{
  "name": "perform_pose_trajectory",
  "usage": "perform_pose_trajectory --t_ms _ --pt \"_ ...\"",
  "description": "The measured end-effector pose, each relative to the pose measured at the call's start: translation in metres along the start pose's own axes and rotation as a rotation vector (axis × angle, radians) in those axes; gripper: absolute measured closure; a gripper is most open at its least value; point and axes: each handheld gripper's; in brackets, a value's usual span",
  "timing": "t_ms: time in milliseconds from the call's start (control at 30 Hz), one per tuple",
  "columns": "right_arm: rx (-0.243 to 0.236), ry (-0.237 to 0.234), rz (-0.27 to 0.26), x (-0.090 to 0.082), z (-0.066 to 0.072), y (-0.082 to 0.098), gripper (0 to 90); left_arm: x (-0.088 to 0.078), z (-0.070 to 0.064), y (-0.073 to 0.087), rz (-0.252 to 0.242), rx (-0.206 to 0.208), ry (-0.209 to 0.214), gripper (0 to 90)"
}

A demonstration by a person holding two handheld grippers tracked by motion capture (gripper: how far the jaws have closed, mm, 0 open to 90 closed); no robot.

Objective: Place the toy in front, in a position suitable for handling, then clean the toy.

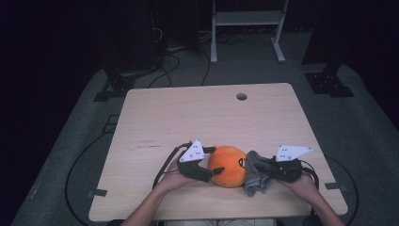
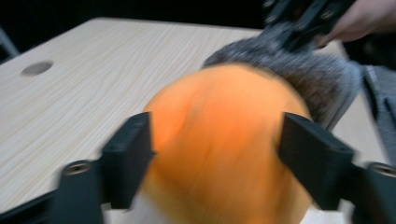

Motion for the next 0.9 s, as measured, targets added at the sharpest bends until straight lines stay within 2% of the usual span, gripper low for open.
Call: perform_pose_trajectory --t_ms 133,167,233,333,367,433,500,567,633,733,900 --pt "0.026 0.034 0.046 -0.003 -0.008 0.008 80.9 0.003 0.001 0.004 0.038 -0.009 0.018 36.9" --pt "0.035 0.039 0.05 -0.005 -0.009 0.01 80.9 0.004 0.001 0.004 0.032 -0.017 0.016 37.2" --pt "0.039 0.033 0.023 -0.01 -0.008 0.01 80.8 0.004 0.0 0.004 0.035 -0.018 0.008 37.4" --pt "0.02 -0.005 -0.05 -0.016 0.0 0.001 80.8 0.007 0.0 0.003 0.031 -0.015 0.004 37.4" --pt "0.004 -0.022 -0.079 -0.016 0.004 -0.006 80.9 0.008 0.0 0.003 0.029 -0.02 0.007 38.0" --pt "-0.023 -0.039 -0.096 -0.013 0.011 -0.015 80.8 0.011 -0.001 0.001 0.021 -0.01 0.024 39.0" --pt "-0.059 -0.054 -0.092 -0.004 0.017 -0.026 80.8 0.014 -0.003 0.001 0.012 0.001 0.05 39.9" --pt "-0.088 -0.044 -0.075 0.005 0.02 -0.032 80.8 0.015 -0.005 0.001 0.019 0.015 0.048 40.2" --pt "-0.102 -0.032 -0.055 0.011 0.019 -0.034 80.9 0.013 -0.002 0.002 0.025 -0.004 0.044 40.6" --pt "-0.084 -0.015 -0.044 0.011 0.014 -0.03 80.9 0.011 0.001 0.005 0.026 -0.022 0.044 41.3" --pt "-0.027 0.022 -0.006 0.004 0.003 -0.01 80.9 0.011 0.005 0.006 0.033 -0.058 0.028 41.3"
Point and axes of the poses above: each handheld gripper's, and its own axes: x roughly forward along the jaws, y roughly out of its underside, z roughly to its left, and after that the axes turned 2 degrees about x, right-handed
